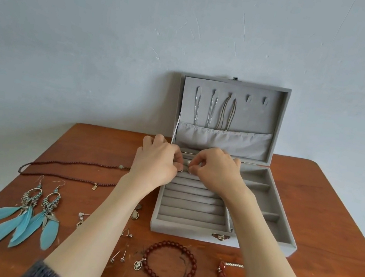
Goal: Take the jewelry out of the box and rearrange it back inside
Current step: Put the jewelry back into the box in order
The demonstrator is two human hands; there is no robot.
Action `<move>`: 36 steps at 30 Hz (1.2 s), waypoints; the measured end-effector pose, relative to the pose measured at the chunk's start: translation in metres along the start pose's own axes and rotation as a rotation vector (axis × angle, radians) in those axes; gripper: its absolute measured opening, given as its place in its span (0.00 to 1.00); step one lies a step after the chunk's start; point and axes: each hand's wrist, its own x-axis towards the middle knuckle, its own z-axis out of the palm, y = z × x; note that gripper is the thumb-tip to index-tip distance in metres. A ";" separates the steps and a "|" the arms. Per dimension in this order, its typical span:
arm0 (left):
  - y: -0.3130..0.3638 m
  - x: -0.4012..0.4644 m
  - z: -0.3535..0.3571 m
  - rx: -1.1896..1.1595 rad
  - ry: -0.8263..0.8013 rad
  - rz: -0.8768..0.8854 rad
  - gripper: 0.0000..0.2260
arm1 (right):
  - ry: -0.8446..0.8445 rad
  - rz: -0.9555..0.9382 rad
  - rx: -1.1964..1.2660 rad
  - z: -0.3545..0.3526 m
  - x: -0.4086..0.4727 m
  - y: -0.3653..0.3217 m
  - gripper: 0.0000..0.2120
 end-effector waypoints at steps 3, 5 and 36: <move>0.000 -0.002 0.000 0.075 0.056 0.026 0.07 | 0.011 -0.009 -0.017 0.001 0.000 -0.001 0.05; 0.001 -0.002 0.000 0.119 0.083 0.039 0.07 | 0.012 -0.015 -0.031 0.002 0.000 -0.002 0.05; -0.082 -0.069 -0.043 -0.177 -0.097 0.021 0.08 | 0.086 -0.373 -0.132 0.033 -0.063 -0.058 0.11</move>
